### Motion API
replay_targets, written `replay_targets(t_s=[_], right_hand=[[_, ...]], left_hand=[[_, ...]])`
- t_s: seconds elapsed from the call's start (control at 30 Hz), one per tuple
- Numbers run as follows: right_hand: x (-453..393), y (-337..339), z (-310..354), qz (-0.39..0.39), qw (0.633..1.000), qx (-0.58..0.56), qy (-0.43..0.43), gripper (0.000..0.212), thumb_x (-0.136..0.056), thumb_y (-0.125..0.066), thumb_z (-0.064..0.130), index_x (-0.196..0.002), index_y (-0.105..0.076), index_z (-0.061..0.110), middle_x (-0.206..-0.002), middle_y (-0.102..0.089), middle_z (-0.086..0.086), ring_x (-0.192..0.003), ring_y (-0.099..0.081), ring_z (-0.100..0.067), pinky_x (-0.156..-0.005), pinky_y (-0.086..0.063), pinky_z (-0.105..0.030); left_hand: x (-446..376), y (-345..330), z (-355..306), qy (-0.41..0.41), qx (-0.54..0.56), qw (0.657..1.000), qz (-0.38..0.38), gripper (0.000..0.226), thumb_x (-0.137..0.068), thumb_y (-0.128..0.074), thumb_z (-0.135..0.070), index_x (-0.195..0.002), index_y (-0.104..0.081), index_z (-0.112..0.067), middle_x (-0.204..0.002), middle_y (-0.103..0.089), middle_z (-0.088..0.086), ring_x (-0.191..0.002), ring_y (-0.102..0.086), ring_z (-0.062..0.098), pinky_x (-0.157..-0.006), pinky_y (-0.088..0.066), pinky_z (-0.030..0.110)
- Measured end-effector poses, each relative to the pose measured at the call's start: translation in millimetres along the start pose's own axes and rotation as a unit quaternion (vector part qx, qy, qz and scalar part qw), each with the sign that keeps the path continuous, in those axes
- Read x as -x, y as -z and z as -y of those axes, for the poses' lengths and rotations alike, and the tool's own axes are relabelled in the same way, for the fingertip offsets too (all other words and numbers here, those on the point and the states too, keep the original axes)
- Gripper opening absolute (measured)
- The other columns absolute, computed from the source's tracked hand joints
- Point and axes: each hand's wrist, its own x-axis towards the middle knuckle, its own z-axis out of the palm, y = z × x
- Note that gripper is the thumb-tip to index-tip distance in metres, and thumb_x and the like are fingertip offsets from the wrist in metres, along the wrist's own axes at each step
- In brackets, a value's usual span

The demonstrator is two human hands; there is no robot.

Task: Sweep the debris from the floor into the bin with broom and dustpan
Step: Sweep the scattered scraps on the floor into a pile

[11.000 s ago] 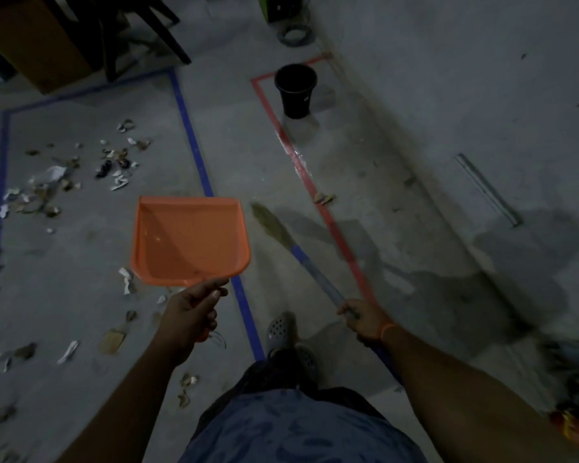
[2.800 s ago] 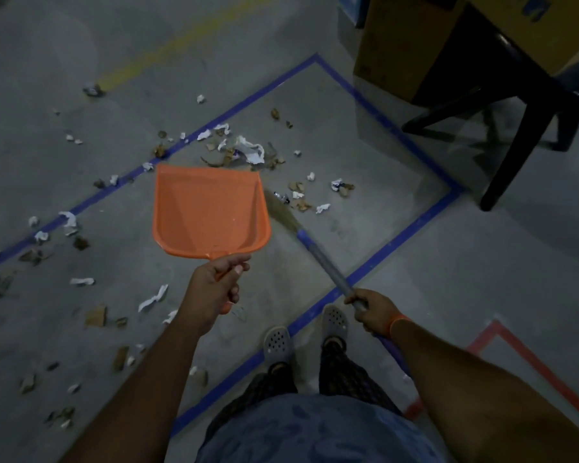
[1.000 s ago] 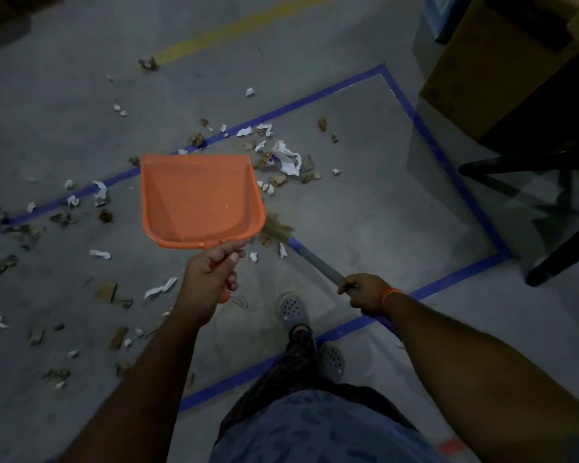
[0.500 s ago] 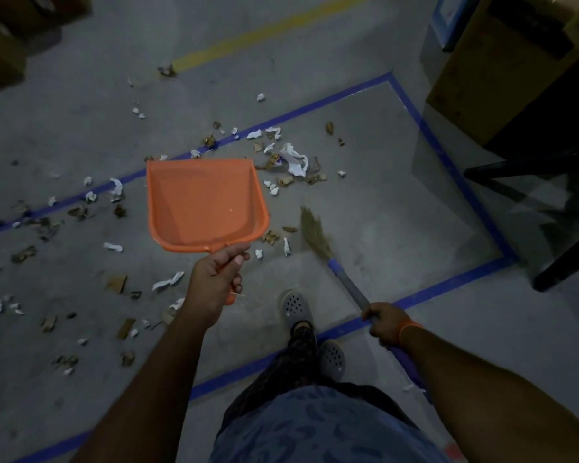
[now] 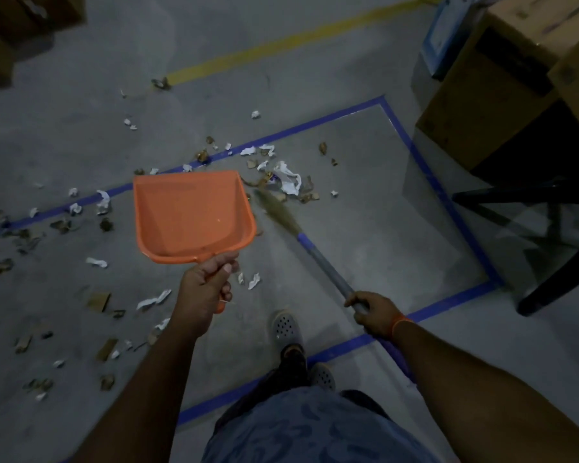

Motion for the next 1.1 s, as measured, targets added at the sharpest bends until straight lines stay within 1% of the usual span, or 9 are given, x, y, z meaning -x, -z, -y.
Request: replay_targets(t_s=[0.2,0.33,0.43,0.53,0.67,0.8,0.87,0.97,1.1], right_hand=[[-59,62,25,-0.110,0.992,-0.033,-0.054,0.031,-0.077,-0.060,-0.003,-0.093,-0.068,0.021,-0.078,-0.064,-0.015,-0.050,-0.060,-0.027,-0.046,-0.048,-0.027],[-102,98,32,-0.126,0.981,-0.091,-0.112,0.026,-0.078,-0.059,-0.008,-0.085,-0.066,0.016,-0.079,-0.060,-0.020,-0.051,-0.056,-0.028,-0.050,-0.049,-0.031],[-127,113,41,-0.084,0.986,-0.061,-0.132,0.021,-0.078,-0.059,-0.008,-0.084,-0.066,0.011,-0.080,-0.061,-0.020,-0.053,-0.058,-0.030,-0.051,-0.051,-0.031],[-142,114,54,-0.014,0.994,0.037,-0.102,0.024,-0.076,-0.061,-0.004,-0.081,-0.069,0.018,-0.078,-0.063,-0.009,-0.060,-0.063,-0.030,-0.051,-0.054,-0.031],[-161,101,75,0.109,0.975,0.192,-0.014,0.031,-0.074,-0.064,0.006,-0.097,-0.073,0.023,-0.103,-0.067,-0.006,-0.092,-0.066,-0.027,-0.079,-0.056,-0.029],[-179,102,111,0.193,0.940,0.276,0.057,0.034,-0.077,-0.065,0.009,-0.106,-0.070,0.026,-0.122,-0.062,-0.006,-0.105,-0.063,-0.025,-0.083,-0.047,-0.022],[-184,114,122,0.213,0.932,0.280,0.085,0.035,-0.079,-0.063,0.005,-0.107,-0.070,0.025,-0.121,-0.062,-0.006,-0.101,-0.064,-0.026,-0.079,-0.048,-0.023],[-191,146,127,0.206,0.936,0.262,0.115,0.035,-0.079,-0.059,0.003,-0.104,-0.071,0.026,-0.114,-0.064,-0.004,-0.083,-0.062,-0.018,-0.070,-0.048,-0.021],[-205,190,120,0.137,0.961,0.212,0.114,0.031,-0.080,-0.058,0.004,-0.096,-0.071,0.028,-0.092,-0.064,-0.002,-0.058,-0.057,-0.010,-0.050,-0.046,-0.015]], left_hand=[[-38,-6,-27,-0.002,-0.001,1.000,0.008,0.029,-0.103,-0.051,-0.005,-0.124,-0.067,-0.015,-0.091,-0.064,0.002,-0.049,-0.045,0.006,-0.039,-0.032,0.016],[-56,-6,-36,0.005,0.009,1.000,-0.002,0.029,-0.103,-0.050,-0.006,-0.124,-0.067,-0.015,-0.095,-0.064,0.006,-0.051,-0.044,0.007,-0.042,-0.031,0.016],[-71,-13,-46,0.001,0.015,1.000,-0.022,0.028,-0.102,-0.050,-0.004,-0.125,-0.066,-0.010,-0.100,-0.064,0.008,-0.049,-0.043,0.006,-0.042,-0.032,0.017],[-81,-29,-58,0.002,0.035,0.997,-0.064,0.029,-0.102,-0.050,-0.002,-0.127,-0.064,-0.003,-0.097,-0.061,0.012,-0.048,-0.042,0.005,-0.041,-0.034,0.017],[-95,-55,-77,0.003,0.037,0.995,-0.088,0.027,-0.102,-0.050,-0.003,-0.124,-0.066,-0.007,-0.094,-0.060,0.011,-0.049,-0.040,0.006,-0.041,-0.034,0.018],[-110,-76,-94,-0.013,0.039,0.994,-0.103,0.026,-0.102,-0.052,-0.004,-0.119,-0.069,-0.013,-0.093,-0.064,0.006,-0.050,-0.040,0.007,-0.042,-0.032,0.017],[-117,-86,-103,-0.020,0.040,0.993,-0.113,0.027,-0.102,-0.052,-0.004,-0.122,-0.067,-0.009,-0.092,-0.065,0.006,-0.049,-0.041,0.007,-0.042,-0.030,0.016],[-129,-101,-115,-0.020,0.048,0.991,-0.123,0.028,-0.102,-0.050,-0.003,-0.127,-0.064,-0.005,-0.082,-0.066,-0.001,-0.045,-0.042,0.007,-0.041,-0.028,0.014],[-145,-117,-124,-0.019,0.044,0.992,-0.115,0.029,-0.102,-0.052,-0.005,-0.129,-0.063,-0.005,-0.102,-0.066,0.009,-0.047,-0.043,0.007,-0.041,-0.030,0.016]])
